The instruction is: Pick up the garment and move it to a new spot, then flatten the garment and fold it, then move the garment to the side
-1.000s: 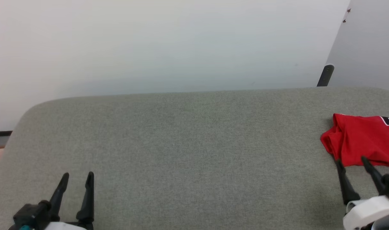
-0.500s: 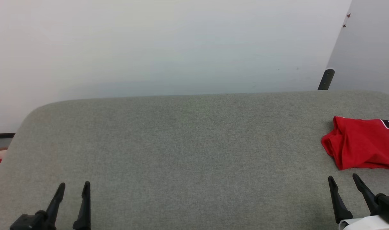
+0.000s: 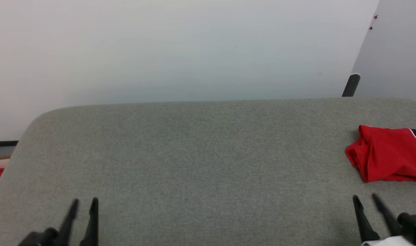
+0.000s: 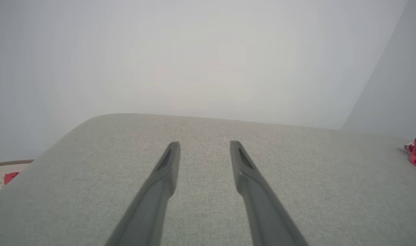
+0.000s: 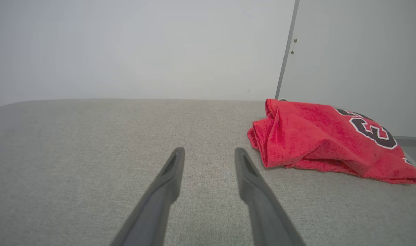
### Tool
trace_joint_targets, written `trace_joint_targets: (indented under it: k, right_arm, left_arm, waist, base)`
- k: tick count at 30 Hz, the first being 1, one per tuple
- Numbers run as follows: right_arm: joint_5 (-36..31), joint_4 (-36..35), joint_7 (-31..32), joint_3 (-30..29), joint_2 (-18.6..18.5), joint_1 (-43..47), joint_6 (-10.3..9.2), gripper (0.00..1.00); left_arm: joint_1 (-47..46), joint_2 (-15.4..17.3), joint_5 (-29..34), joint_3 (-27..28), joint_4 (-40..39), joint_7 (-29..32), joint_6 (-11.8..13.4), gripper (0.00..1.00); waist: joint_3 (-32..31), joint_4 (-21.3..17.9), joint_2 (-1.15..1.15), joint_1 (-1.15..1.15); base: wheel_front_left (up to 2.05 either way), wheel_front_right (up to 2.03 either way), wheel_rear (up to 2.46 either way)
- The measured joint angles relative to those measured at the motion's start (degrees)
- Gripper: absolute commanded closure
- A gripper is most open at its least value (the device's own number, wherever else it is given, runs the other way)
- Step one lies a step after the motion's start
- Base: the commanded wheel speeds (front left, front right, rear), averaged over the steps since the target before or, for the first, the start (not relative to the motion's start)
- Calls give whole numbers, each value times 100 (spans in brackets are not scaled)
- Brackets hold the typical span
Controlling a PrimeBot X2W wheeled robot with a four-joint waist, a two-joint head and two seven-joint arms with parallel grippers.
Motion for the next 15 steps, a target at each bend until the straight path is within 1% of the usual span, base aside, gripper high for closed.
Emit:
trace_joint_targets:
  k: [5,15]
  right_arm:
    - [40,244,44,4,126,142,0,100]
    - [1077,252,256,-68,243,107,0,100]
  left_arm:
    - [124,-196,-55,-62,242,38,0,100]
    - [37,-324,-984,-12,291,316,1,100]
  waist:
    - [4,2,0,0]
    - [35,4,0,0]
  base:
    - [0,0,0]
    - [0,0,0]
